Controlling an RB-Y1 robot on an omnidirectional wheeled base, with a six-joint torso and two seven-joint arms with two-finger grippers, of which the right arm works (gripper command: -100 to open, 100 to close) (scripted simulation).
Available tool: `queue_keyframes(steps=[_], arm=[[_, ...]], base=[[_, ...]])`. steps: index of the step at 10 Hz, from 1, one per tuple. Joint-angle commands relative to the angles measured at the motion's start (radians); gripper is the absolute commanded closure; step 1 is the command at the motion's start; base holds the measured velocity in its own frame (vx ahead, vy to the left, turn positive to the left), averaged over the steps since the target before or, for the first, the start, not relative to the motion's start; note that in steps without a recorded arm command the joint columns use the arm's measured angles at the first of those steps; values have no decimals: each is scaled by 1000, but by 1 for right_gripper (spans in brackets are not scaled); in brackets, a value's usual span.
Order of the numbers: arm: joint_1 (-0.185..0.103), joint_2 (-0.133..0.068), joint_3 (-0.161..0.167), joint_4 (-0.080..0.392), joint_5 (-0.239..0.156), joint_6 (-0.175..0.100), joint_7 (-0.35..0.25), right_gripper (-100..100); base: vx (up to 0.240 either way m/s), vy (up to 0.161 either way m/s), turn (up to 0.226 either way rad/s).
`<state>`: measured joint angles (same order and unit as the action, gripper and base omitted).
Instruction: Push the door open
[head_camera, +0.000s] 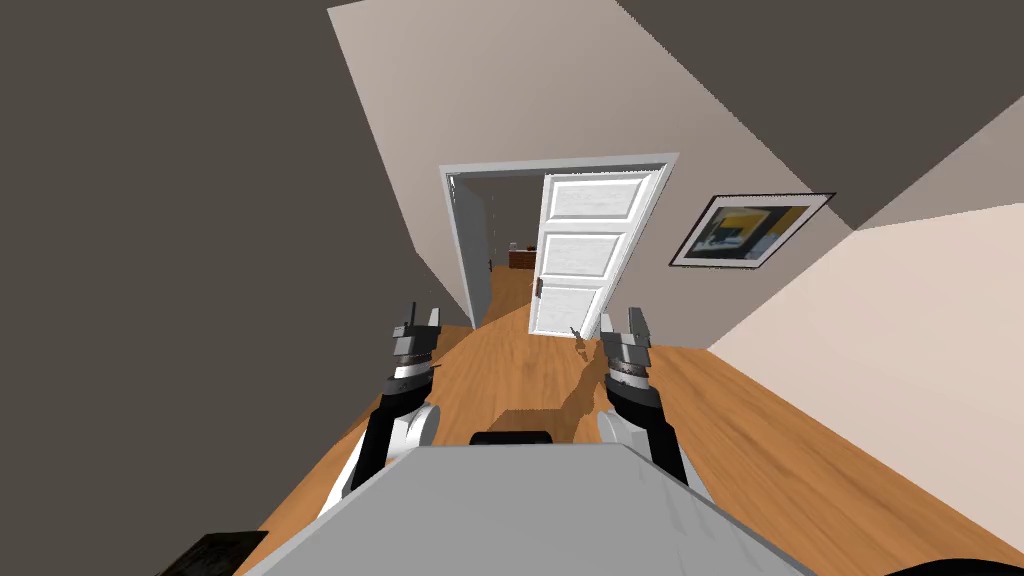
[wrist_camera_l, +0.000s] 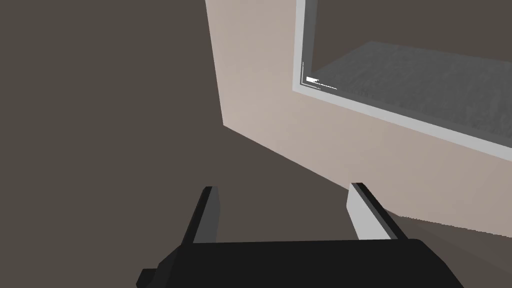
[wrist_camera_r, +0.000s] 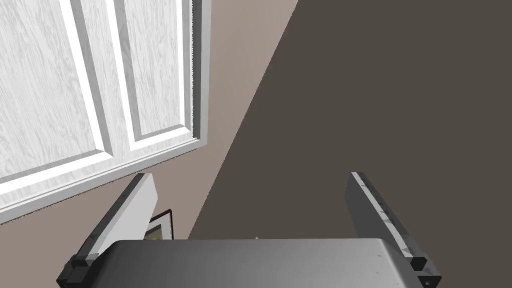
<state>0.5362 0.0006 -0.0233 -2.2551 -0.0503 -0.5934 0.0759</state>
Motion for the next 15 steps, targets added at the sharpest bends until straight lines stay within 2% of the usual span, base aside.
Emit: queue_keyframes(steps=[1,8,15], arm=[[-13,-8,-11,33,-15,-7,-24,-100],[-72,-37,-59,185,-86,-38,-134,-100],[-143,-61,-117,363,-169,-75,-264,-100]], base=[[51,-18,145],[86,-42,144],[73,-54,165]])
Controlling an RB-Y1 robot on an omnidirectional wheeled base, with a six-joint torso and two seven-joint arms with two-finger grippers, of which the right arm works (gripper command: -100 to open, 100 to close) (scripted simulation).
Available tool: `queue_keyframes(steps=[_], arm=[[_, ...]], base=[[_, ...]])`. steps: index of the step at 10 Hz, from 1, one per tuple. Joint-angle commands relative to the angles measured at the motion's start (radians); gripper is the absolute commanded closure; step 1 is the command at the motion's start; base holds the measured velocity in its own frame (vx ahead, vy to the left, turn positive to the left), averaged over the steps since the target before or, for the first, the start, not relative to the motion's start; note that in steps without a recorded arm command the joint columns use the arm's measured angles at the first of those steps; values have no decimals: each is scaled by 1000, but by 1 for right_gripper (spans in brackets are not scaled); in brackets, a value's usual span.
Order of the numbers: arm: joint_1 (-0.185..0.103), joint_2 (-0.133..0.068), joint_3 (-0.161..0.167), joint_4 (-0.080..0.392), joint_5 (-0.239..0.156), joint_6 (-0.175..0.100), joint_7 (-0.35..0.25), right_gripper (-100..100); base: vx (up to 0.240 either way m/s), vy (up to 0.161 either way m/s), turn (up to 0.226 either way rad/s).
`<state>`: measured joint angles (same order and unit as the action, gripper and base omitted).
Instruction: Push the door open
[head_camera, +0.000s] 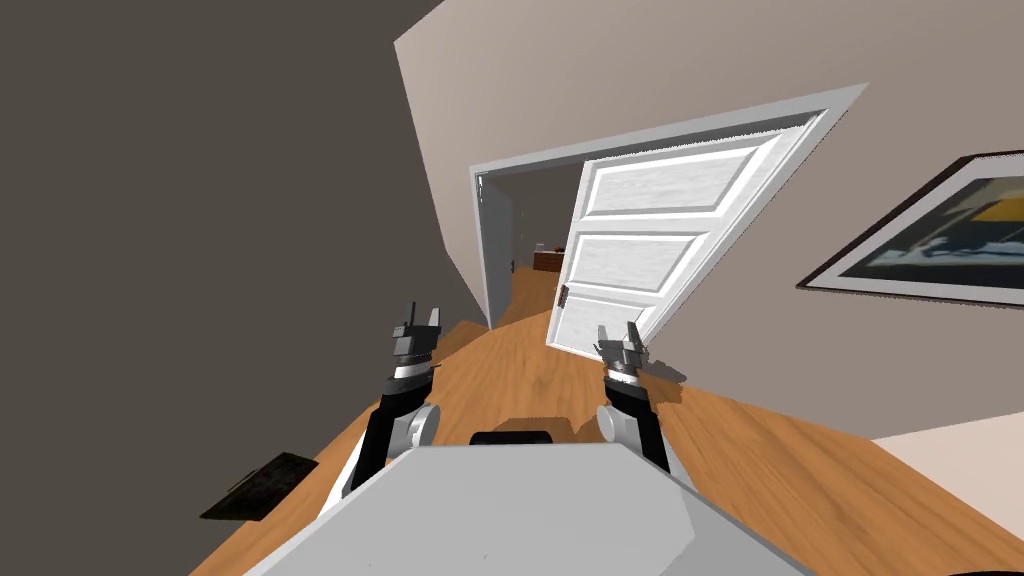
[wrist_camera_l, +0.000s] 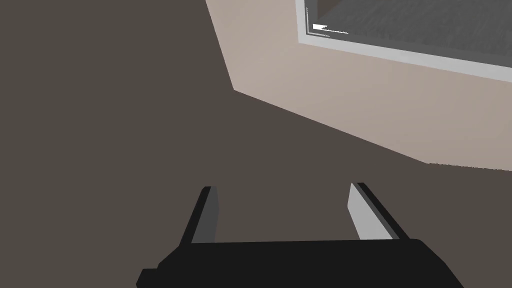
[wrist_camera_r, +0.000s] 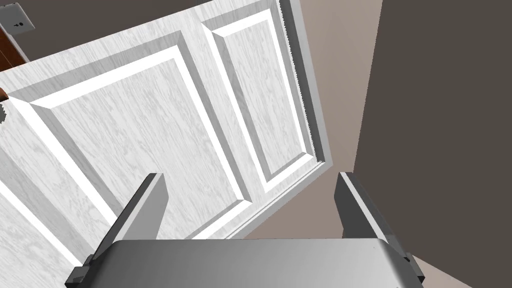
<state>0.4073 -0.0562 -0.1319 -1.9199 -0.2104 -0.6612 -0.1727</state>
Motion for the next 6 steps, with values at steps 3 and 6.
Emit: queue_keyframes(steps=[3,6], arm=[[-37,-11,-27,90,-36,-19,-58,-100],[-73,-21,-57,181,-79,-38,-125,-100]], base=[[68,-39,109],[79,-73,199]])
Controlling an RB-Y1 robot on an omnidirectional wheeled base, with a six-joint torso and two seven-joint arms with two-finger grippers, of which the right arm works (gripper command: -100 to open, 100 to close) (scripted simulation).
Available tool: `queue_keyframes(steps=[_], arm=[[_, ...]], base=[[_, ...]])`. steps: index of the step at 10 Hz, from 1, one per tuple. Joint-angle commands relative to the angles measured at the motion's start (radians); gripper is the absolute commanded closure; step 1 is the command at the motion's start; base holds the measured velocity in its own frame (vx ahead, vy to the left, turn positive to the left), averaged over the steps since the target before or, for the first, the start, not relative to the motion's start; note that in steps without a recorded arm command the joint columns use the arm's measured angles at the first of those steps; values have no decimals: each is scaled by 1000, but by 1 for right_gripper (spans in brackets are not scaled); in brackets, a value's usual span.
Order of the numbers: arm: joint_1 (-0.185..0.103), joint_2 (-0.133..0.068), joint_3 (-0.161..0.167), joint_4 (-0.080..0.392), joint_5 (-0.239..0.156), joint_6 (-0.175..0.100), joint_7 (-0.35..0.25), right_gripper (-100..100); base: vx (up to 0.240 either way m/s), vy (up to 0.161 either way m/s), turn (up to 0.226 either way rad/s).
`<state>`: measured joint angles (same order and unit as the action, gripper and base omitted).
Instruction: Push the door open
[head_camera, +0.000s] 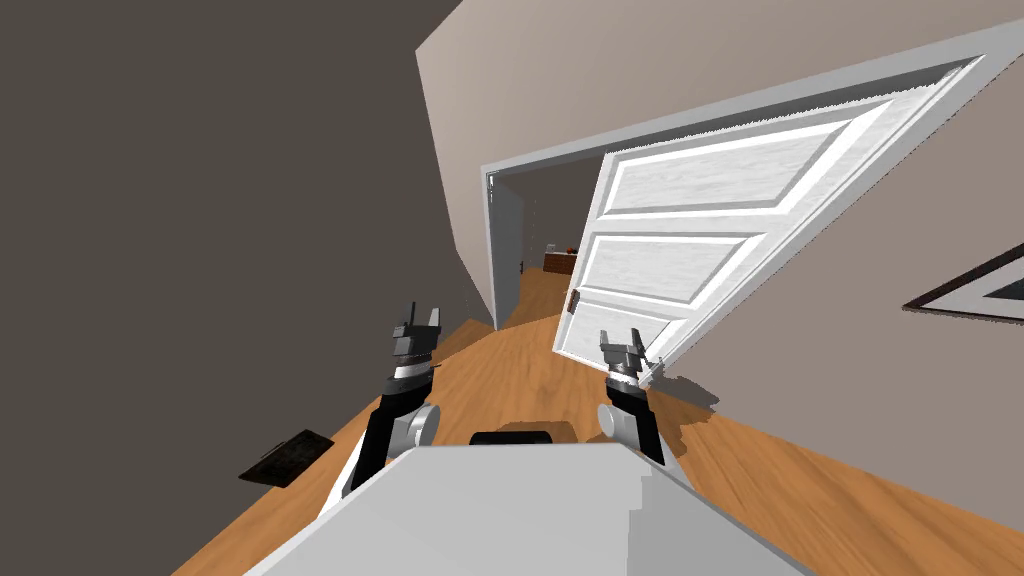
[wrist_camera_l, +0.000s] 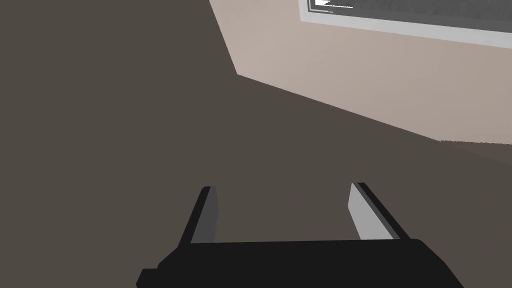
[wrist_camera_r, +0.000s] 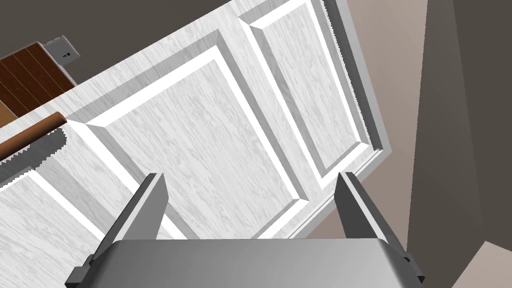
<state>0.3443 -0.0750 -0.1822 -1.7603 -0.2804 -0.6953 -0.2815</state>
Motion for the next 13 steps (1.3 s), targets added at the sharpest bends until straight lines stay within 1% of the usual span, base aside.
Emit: queue_keyframes(steps=[1,4,5,6,10,11,12,13], arm=[[-23,-5,-17,50,-24,-11,-39,-100],[-61,-13,-48,145,-69,-31,-110,-100],[-61,-13,-48,152,-69,-31,-110,-100],[-74,-15,-59,186,-85,-38,-134,-100],[-127,-24,-102,319,-147,-65,-231,-100],[-140,-26,-113,345,-162,-72,-255,-100],[-140,-26,-113,354,-162,-72,-255,-100],[-153,-28,-123,387,-178,-79,-280,-100]], base=[[74,-86,214],[77,-89,202],[49,-54,45],[43,-42,97],[61,-84,209],[88,-105,207],[46,-74,69],[20,-53,118]])
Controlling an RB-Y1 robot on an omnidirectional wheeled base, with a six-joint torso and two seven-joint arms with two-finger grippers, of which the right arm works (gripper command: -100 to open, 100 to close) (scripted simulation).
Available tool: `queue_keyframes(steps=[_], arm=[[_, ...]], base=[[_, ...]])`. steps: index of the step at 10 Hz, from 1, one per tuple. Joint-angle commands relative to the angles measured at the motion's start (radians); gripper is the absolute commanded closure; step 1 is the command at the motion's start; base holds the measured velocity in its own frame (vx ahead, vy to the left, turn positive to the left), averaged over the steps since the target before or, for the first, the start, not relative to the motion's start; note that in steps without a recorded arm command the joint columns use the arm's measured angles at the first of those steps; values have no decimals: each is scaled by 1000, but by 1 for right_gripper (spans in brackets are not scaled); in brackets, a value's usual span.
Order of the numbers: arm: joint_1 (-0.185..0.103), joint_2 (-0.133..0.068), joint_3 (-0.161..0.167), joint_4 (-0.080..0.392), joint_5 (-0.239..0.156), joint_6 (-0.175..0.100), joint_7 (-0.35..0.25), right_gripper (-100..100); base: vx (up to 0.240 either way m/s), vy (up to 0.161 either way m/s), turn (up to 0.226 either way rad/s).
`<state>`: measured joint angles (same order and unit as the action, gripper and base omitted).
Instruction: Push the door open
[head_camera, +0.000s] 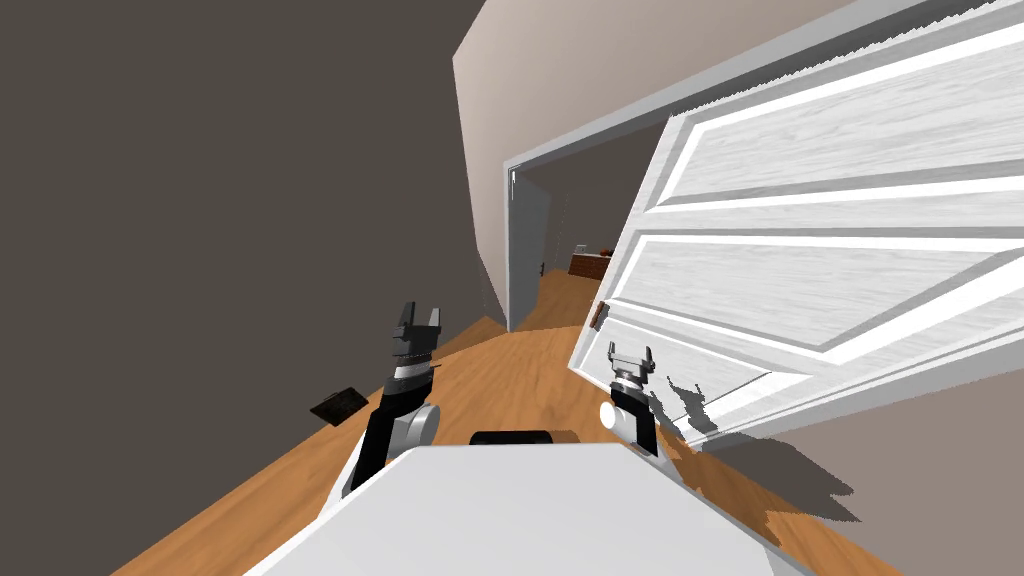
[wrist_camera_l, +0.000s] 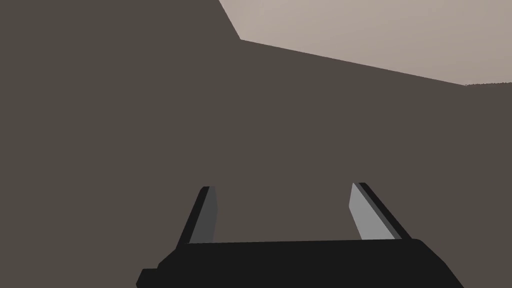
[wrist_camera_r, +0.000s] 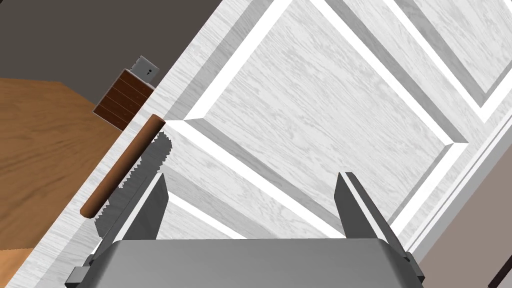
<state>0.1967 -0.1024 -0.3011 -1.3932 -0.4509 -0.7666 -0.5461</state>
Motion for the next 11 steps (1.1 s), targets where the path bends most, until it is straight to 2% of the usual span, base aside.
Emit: queue_keyframes(steps=[1,11], arm=[[-19,-2,-15,50,-23,-14,-39,-100],[-143,-16,-117,372,-170,-80,-269,-100]], base=[[30,-68,223],[48,-101,198]])
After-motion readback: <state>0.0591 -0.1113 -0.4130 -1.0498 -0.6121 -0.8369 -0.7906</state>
